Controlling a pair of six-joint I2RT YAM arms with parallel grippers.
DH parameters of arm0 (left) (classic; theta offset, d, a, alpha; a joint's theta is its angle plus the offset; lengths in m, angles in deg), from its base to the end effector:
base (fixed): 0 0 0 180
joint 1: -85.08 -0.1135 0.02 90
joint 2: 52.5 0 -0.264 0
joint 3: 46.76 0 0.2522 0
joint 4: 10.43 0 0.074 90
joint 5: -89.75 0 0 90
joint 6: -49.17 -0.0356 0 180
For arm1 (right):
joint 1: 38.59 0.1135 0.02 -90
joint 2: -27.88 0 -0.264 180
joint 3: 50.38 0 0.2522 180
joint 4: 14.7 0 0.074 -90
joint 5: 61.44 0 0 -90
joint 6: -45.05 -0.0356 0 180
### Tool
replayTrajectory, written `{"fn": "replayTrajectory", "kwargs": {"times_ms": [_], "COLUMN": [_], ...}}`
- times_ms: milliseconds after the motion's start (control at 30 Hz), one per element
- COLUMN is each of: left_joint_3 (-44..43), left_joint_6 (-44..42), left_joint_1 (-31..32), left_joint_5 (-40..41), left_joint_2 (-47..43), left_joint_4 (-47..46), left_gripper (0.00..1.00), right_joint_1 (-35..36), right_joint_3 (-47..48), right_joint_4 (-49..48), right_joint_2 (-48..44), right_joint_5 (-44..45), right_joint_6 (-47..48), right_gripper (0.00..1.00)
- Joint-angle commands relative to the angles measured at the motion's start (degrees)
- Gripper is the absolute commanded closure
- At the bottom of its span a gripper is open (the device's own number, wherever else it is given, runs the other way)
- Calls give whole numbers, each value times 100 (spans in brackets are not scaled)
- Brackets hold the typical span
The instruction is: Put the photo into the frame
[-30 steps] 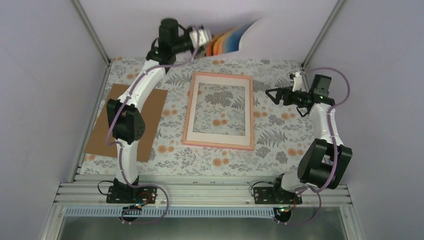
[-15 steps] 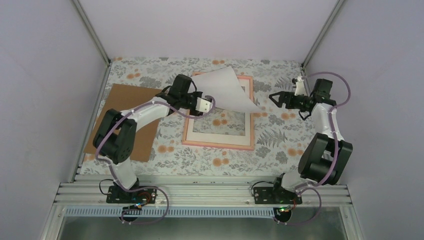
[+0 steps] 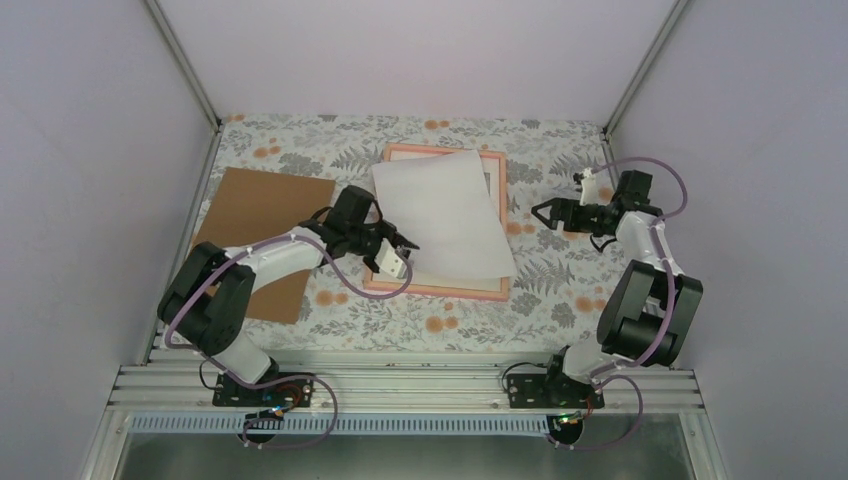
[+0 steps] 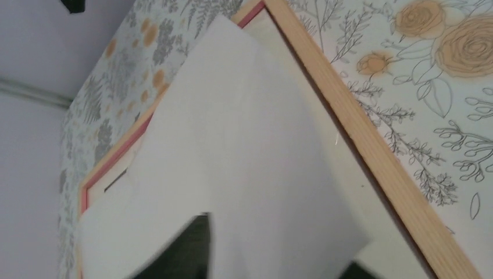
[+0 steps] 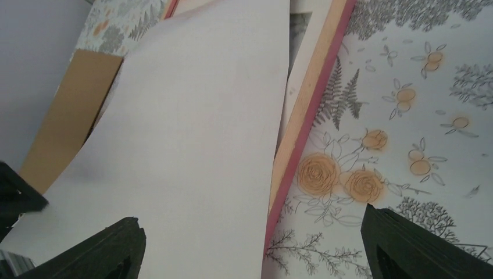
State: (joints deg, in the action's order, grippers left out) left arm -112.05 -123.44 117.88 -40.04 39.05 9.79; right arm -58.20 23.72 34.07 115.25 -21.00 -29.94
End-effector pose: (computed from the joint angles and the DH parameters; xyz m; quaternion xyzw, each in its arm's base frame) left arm 0.2593 -0.1942 0.1923 0.8056 0.3600 -0.1399 0.4493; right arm 0.2906 -0.0748 0.2336 -0.0658 0.8844 0.3230 0.3304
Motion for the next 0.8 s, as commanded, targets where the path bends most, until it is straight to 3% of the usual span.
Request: {"fn": "replayTrajectory", "kwargs": {"times_ms": [0,133,267,433,567,667,767], "left_joint_3": [-70,-121,-579,-1106,-682,-287,-284], "left_joint_6": [0,1013,2727,4879,5450,5666,6421], "left_joint_1": [-111,-514,-980,-1548,-1636,-1838,-2158], "left_joint_5": [445,866,1348,1420,1760,1707,1410], "left_joint_2": [-289,-681,-810,-733,-935,-1282,-1289], "left_joint_4": [26,104,739,1416,1370,1301,1241], "left_gripper": [37,10,1,0,0,0,0], "right_joint_1": [150,234,316,416,520,631,741], "right_joint_3": [-247,-434,-564,-624,-573,-492,-438], "right_joint_4": [108,143,183,148,155,227,224], "right_joint_2": [-281,-422,-511,-457,-371,-381,-426], "right_joint_5": [174,358,620,878,907,940,934], "right_joint_6": [323,515,788,847,824,894,921], "right_gripper": [9,9,9,12,12,13,13]}}
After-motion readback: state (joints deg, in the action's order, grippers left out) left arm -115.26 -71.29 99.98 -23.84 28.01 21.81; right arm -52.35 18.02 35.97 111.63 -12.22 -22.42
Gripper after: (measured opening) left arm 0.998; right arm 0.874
